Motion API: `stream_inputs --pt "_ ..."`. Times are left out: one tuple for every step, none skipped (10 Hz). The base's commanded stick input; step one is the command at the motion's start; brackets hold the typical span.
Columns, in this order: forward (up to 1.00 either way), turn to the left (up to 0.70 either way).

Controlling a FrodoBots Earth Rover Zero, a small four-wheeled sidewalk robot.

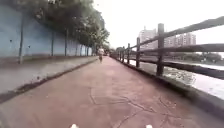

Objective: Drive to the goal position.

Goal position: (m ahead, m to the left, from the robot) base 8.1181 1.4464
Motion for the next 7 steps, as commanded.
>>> stream_inputs --pt "1.0 -0.4" --pt "1.0 -0.28" --pt "1.0 0.0" --pt "1.0 0.0" --pt "1.0 0.0" --pt "1.0 0.0" --pt "1.0 0.0"
